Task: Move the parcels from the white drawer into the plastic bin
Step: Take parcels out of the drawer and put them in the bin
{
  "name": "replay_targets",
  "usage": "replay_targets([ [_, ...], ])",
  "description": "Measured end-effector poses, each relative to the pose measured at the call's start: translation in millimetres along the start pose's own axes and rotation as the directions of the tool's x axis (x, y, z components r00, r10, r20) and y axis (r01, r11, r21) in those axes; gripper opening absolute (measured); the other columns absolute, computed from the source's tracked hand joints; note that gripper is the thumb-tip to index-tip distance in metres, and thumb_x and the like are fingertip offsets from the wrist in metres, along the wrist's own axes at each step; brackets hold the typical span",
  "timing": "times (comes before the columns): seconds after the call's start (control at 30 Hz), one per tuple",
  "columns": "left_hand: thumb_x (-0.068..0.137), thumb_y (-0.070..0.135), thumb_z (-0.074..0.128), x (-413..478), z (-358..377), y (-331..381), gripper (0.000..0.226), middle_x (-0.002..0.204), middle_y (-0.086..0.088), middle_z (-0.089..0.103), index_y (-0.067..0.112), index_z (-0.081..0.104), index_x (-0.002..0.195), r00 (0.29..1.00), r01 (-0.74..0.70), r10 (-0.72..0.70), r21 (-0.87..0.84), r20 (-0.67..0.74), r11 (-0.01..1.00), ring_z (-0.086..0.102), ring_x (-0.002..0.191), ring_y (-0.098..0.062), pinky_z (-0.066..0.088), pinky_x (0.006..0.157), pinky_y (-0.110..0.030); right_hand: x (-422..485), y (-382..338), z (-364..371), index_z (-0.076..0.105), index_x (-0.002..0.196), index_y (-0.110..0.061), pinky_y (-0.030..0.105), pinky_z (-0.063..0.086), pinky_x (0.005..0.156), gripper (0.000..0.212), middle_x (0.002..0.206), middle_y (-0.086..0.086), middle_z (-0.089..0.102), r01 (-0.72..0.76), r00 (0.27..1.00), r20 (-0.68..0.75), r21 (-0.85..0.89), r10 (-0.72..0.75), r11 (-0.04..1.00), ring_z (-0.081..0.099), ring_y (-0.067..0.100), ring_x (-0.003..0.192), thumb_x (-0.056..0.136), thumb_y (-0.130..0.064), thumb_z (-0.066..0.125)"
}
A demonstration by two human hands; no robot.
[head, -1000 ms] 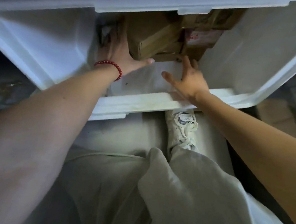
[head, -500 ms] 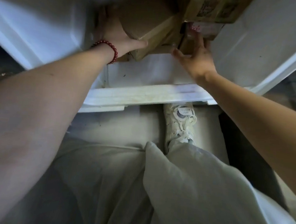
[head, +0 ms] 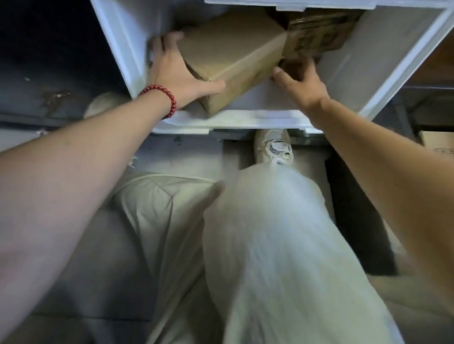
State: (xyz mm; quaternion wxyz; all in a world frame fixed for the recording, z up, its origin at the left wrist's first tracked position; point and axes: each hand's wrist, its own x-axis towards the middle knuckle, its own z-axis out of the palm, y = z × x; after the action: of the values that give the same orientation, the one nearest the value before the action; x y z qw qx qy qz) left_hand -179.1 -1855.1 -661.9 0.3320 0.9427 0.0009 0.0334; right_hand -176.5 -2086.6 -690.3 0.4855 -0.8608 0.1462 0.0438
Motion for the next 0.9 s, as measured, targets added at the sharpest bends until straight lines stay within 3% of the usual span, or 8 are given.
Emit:
replay_targets([
  [0.07, 0.062, 0.049, 0.083, -16, -10, 5, 0.102, 0.146, -0.007, 0.026, 0.018, 0.029, 0.143, 0.997, -0.030, 0.030, 0.000, 0.069, 1.000, 0.031, 0.134, -0.020, 0.025, 0.108, -0.026, -20, -3, -8, 0.024, 0.150, -0.026, 0.037, 0.038, 0.110, 0.087, 0.144, 0.002, 0.048, 0.018, 1.000, 0.008, 0.088, -0.019, 0.996, 0.047, 0.022, 0.130, 0.080, -0.062, 0.061],
  [0.13, 0.063, 0.048, 0.083, -32, -18, 12, 0.103, 0.145, -0.007, 0.027, 0.018, 0.028, 0.144, 0.989, -0.067, 0.068, -0.012, 0.134, 0.998, 0.031, 0.134, -0.021, 0.025, 0.108, -0.027, -41, -2, -16, 0.023, 0.150, -0.028, 0.039, 0.042, 0.106, 0.075, 0.144, -0.002, 0.045, 0.039, 0.998, 0.039, 0.130, -0.045, 0.991, 0.047, 0.019, 0.129, 0.089, -0.055, 0.057],
  [0.23, 0.064, 0.045, 0.083, -55, -27, 25, 0.102, 0.143, -0.007, 0.028, 0.017, 0.027, 0.145, 0.978, -0.125, 0.125, -0.010, 0.164, 0.992, 0.032, 0.132, -0.020, 0.025, 0.108, -0.026, -74, 4, -30, 0.037, 0.141, -0.029, 0.042, 0.048, 0.100, 0.057, 0.132, -0.007, 0.051, 0.055, 0.998, 0.035, 0.130, -0.060, 0.990, 0.053, 0.017, 0.121, 0.092, -0.055, 0.052],
  [0.37, 0.061, 0.046, 0.085, -81, -33, 47, 0.111, 0.146, -0.007, 0.026, 0.015, 0.023, 0.148, 0.956, -0.192, 0.181, 0.026, 0.231, 0.981, 0.030, 0.135, -0.021, 0.023, 0.111, -0.030, -119, 14, -56, 0.035, 0.139, -0.026, 0.039, 0.052, 0.092, 0.053, 0.127, -0.007, 0.045, 0.059, 0.997, 0.042, 0.168, -0.067, 0.984, 0.049, 0.021, 0.122, 0.095, -0.050, 0.050],
  [0.53, 0.061, 0.043, 0.086, -110, -23, 82, 0.116, 0.152, -0.006, 0.022, 0.016, 0.017, 0.150, 0.921, -0.242, 0.232, -0.008, 0.314, 0.970, 0.025, 0.139, -0.020, 0.020, 0.112, -0.030, -175, 36, -77, 0.036, 0.138, -0.030, 0.051, 0.041, 0.106, 0.050, 0.140, 0.000, 0.047, 0.017, 0.992, -0.126, 0.266, 0.017, 0.964, 0.047, 0.021, 0.126, 0.094, -0.051, 0.050],
  [0.7, 0.061, 0.035, 0.087, -133, -6, 115, 0.115, 0.153, -0.003, 0.023, 0.019, 0.016, 0.151, 0.861, -0.290, 0.305, -0.100, 0.408, 0.952, 0.032, 0.137, -0.021, 0.028, 0.113, -0.034, -238, 58, -82, 0.036, 0.138, -0.029, 0.030, 0.041, 0.100, 0.047, 0.118, -0.023, 0.052, 0.105, 0.925, -0.377, 0.373, 0.047, 0.922, 0.051, 0.001, 0.113, 0.096, -0.045, 0.050],
  [0.8, 0.060, 0.038, 0.087, -147, 3, 127, 0.114, 0.152, 0.002, 0.027, 0.024, 0.018, 0.150, 0.834, -0.341, 0.382, -0.172, 0.397, 0.924, 0.037, 0.133, -0.018, 0.034, 0.109, -0.033, -258, 66, -89, 0.035, 0.138, -0.027, 0.024, 0.043, 0.092, 0.045, 0.125, -0.014, 0.052, 0.079, 0.900, -0.416, 0.446, 0.129, 0.891, 0.050, 0.002, 0.111, 0.097, -0.042, 0.048],
  [0.9, 0.060, 0.042, 0.086, -155, 5, 134, 0.117, 0.154, 0.006, 0.026, 0.029, 0.013, 0.150, 0.807, -0.350, 0.416, -0.229, 0.419, 0.908, 0.040, 0.131, -0.013, 0.033, 0.099, -0.021, -262, 72, -102, 0.038, 0.130, -0.032, 0.040, 0.046, 0.100, 0.034, 0.125, -0.010, 0.050, 0.035, 0.887, -0.412, 0.509, 0.208, 0.860, 0.048, 0.011, 0.118, 0.098, -0.042, 0.046],
])
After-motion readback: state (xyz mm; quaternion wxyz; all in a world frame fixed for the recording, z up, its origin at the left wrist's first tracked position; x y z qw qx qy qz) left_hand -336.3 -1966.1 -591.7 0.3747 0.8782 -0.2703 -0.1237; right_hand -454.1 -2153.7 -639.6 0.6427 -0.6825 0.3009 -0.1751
